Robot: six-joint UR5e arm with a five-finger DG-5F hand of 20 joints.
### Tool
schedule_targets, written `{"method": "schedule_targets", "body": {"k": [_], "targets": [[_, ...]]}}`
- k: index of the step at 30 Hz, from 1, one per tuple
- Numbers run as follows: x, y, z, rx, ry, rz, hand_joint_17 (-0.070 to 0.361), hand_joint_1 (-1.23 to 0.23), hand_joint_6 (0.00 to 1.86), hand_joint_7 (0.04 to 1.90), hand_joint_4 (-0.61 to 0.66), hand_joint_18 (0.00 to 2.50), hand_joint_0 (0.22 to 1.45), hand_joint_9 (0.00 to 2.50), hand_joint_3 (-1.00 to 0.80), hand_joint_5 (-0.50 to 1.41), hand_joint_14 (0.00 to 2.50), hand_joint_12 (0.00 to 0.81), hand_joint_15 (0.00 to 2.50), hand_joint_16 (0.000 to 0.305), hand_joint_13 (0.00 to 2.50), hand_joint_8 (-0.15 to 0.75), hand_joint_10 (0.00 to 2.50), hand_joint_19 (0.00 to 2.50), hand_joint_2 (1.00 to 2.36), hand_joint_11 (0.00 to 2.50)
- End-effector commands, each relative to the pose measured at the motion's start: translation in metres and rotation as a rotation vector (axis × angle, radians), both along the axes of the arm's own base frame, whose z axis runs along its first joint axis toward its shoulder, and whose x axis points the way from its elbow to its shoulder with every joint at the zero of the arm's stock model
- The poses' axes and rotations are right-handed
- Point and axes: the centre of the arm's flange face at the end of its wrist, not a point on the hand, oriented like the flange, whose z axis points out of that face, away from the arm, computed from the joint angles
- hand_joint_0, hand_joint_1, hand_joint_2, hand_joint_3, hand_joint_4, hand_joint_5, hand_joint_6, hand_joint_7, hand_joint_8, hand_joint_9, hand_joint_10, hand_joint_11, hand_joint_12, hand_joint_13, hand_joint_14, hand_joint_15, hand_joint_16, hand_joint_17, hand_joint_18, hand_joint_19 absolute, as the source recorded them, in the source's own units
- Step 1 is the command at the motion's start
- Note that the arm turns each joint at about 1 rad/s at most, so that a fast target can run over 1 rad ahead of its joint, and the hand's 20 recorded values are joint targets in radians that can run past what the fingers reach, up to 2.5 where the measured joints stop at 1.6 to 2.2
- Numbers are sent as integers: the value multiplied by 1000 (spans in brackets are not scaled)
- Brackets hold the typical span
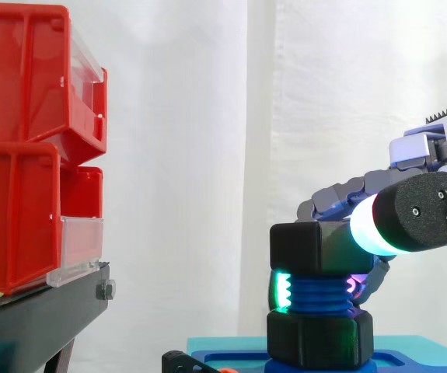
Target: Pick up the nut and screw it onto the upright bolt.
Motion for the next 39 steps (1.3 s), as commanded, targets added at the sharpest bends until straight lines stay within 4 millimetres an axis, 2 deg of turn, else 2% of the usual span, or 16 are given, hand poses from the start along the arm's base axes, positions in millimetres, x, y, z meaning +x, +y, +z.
{"method": "schedule_targets", "body": {"k": [1,4,5,8,9,13,14,15,17,21,23,28,30,31,34,39], "targets": [[-3,-4,6,-1,7,-5,89,-425,610,1256,81,94,439,899,-500,16,0,346,0,39,451,258,0,0,1000,0],[-6,-8,12,-7,13,-9,90,-395,593,1275,54,138,425,959,-500,35,0,350,0,40,497,254,0,0,1000,0],[-8,-8,17,-8,12,-7,91,-352,562,1349,39,200,409,1026,-500,54,0,356,0,41,550,250,0,0,1000,0],[-11,-11,25,-13,11,-10,93,-300,538,1365,41,271,394,1093,-500,69,0,355,0,41,602,227,0,0,1000,0],[-11,-12,25,-15,13,-13,93,-290,508,1435,22,302,391,1129,-500,84,0,349,0,41,624,208,0,0,1000,0],[-13,-16,36,-31,3,-14,94,-259,500,1421,56,368,375,1188,-500,91,0,344,0,42,666,193,0,15,1000,0],[-12,-16,35,-35,4,-14,98,-250,503,1332,100,347,372,1156,-500,67,0,354,0,43,629,208,0,17,1000,0],[-12,-16,37,-37,0,-15,99,-248,503,1330,106,341,370,1148,-500,64,0,356,0,44,628,218,0,17,1000,0],[-8,-18,43,-36,-14,-9,110,-232,505,1160,219,290,362,1043,-500,1,0,390,9,49,585,285,0,34,1000,0],[0,-23,60,-43,-45,25,117,-237,504,948,240,244,355,947,-500,-75,1,408,13,52,539,310,0,55,1000,0],[5,-25,67,-48,-70,49,118,-299,503,848,221,159,353,870,-500,-114,0,411,12,52,476,310,0,76,1000,0],[14,-26,74,-74,-150,82,122,-483,502,738,185,38,365,667,-500,-172,0,411,14,54,350,296,0,98,1000,0],[20,-23,70,-84,-174,95,123,-571,502,694,151,0,379,546,-500,-189,0,401,0,55,239,270,0,77,1000,0],[23,-20,66,-88,-183,96,123,-580,502,690,151,0,379,536,-500,-190,0,402,0,55,235,270,0,64,1000,0],[27,-13,60,-85,-187,99,128,-600,501,641,125,0,394,294,-500,-214,0,389,0,57,0,236,0,0,1000,0],[28,-8,54,-82,-182,112,129,-571,501,625,126,0,395,241,-500,-215,0,387,0,57,0,231,0,0,1000,0]]}}
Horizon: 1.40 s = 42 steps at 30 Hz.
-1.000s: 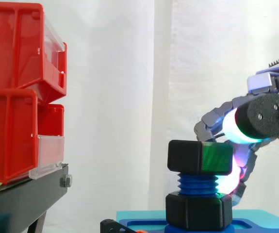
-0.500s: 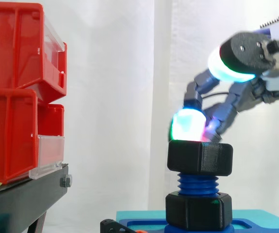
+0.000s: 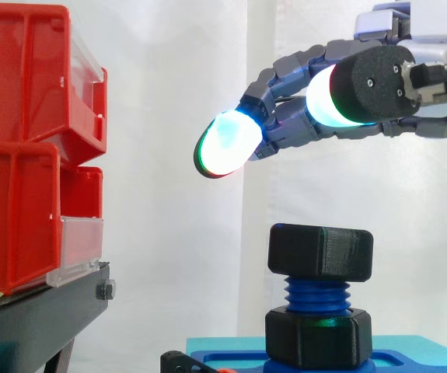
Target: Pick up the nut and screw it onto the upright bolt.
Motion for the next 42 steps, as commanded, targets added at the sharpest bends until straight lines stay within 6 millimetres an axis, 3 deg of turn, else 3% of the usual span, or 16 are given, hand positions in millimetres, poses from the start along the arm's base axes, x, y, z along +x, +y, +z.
{"method": "schedule_targets", "body": {"k": [1,13,19,28,42], "targets": [[1,5,-2,6,0,8,128,-569,501,624,129,0,394,240,-500,-213,0,387,0,57,0,232,0,0,1000,0],[-5,13,-12,13,48,26,129,-506,501,661,155,0,393,310,-500,-190,0,393,0,57,0,252,0,0,1000,0],[-11,13,-32,30,62,30,128,-500,502,691,170,0,395,343,-500,-179,0,394,0,57,0,260,0,0,1000,0],[-11,12,-35,42,28,29,128,-484,502,726,180,0,398,367,-500,-170,0,388,0,57,17,263,0,10,1000,0],[-13,9,-38,37,52,26,132,-262,503,866,229,0,374,481,-500,-127,0,399,0,59,108,295,0,0,1000,0]]}}
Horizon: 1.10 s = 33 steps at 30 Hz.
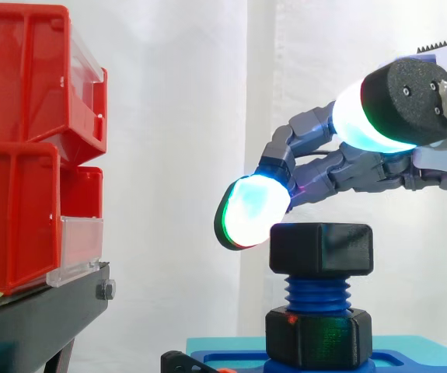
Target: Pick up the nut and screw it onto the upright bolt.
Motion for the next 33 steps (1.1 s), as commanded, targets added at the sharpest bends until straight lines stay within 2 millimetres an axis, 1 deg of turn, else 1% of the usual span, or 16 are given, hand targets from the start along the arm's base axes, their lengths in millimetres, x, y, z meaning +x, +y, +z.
{"method": "schedule_targets", "body": {"k": [1,7,16,22,27,33], "targets": [[-1,-2,-1,-3,11,-1,132,-259,503,873,229,0,374,489,-500,-124,0,397,0,59,115,296,0,0,1000,0],[-2,-2,-3,-7,25,8,128,-256,503,948,259,0,378,546,-500,-103,0,398,0,57,171,303,0,0,1000,0],[-2,-3,-2,-7,23,16,117,-251,503,1114,274,0,393,727,-500,-42,0,386,0,52,285,305,0,0,1000,0],[-4,-3,-3,-11,39,16,110,-249,503,1191,237,0,402,822,-500,-12,0,375,0,49,345,299,0,0,1000,0],[-4,-9,-3,-11,42,10,105,-252,503,1234,207,6,410,892,-500,6,0,365,0,46,381,292,0,0,1000,0],[-5,-16,-3,-12,47,0,99,-258,502,1271,174,69,416,967,-500,23,0,354,0,44,447,282,0,0,1000,0]]}}
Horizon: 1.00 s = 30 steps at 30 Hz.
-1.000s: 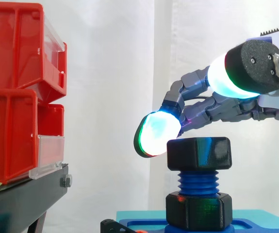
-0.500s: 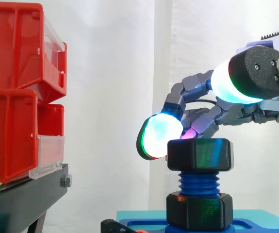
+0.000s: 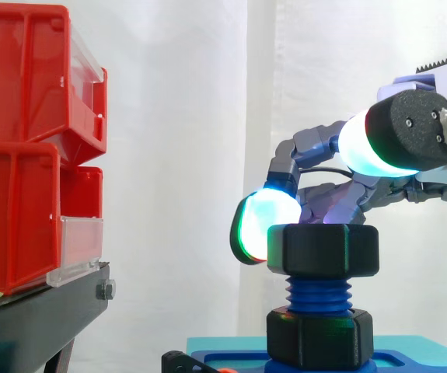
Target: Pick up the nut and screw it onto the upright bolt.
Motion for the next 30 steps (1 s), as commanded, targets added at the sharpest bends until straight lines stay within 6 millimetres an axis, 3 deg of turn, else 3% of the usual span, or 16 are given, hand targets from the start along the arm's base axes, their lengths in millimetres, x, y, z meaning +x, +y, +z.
{"method": "schedule_targets", "body": {"k": [1,13,18,30], "targets": [[-1,-4,0,-1,6,-6,99,-258,502,1280,166,89,417,978,-500,26,0,352,0,44,458,280,0,0,1000,0],[-2,-11,0,-3,15,-15,89,-263,502,1340,102,277,426,1172,-500,64,0,333,0,39,624,254,0,11,1000,0],[-2,-11,1,-1,13,-15,77,-275,502,1358,62,469,434,1429,-500,95,0,282,0,34,765,139,0,65,1000,0],[-3,-19,12,-9,51,-18,61,-305,501,1423,35,868,439,1742,-500,119,0,217,0,27,1031,115,0,241,1000,13]]}}
